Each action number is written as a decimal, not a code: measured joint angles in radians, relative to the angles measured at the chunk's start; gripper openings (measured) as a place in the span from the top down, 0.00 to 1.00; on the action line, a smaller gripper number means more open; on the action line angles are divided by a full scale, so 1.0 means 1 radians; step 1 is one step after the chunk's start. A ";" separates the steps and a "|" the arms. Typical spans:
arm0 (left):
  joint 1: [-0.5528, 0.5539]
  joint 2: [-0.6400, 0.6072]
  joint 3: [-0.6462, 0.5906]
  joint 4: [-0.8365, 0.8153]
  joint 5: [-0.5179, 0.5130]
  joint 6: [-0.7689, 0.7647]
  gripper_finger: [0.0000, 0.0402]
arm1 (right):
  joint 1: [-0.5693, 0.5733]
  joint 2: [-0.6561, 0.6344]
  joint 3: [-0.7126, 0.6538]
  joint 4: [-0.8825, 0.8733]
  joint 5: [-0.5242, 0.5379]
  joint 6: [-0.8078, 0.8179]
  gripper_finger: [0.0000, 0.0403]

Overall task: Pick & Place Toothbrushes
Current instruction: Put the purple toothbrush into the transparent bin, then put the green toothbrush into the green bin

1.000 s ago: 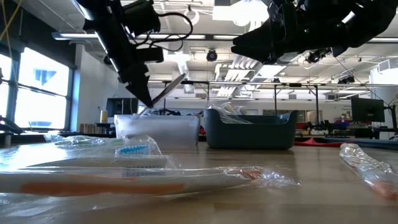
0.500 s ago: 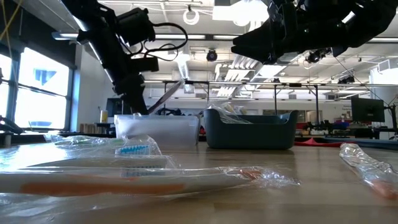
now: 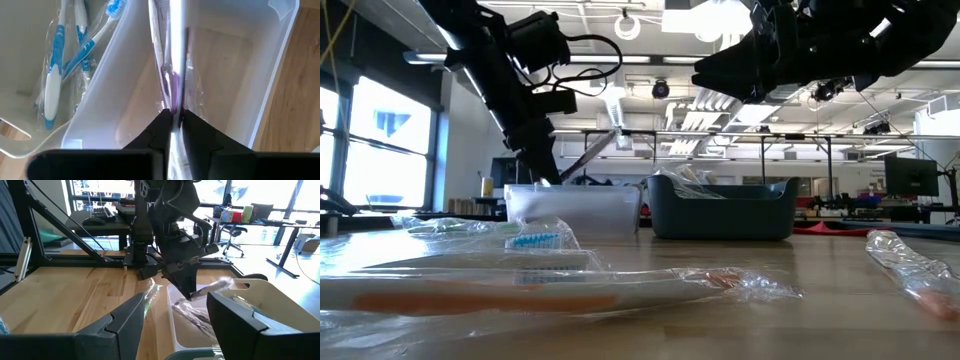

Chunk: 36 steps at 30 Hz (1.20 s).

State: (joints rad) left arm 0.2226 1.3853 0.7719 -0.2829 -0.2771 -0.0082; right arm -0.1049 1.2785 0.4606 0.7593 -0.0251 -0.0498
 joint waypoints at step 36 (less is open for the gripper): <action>0.000 0.000 0.000 0.134 -0.001 -0.033 0.67 | 0.000 0.000 0.000 0.000 0.000 0.000 0.48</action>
State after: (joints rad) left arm 0.2222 1.3853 0.7719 -0.1493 -0.2779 -0.0414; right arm -0.1051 1.2789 0.4606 0.7593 -0.0254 -0.0498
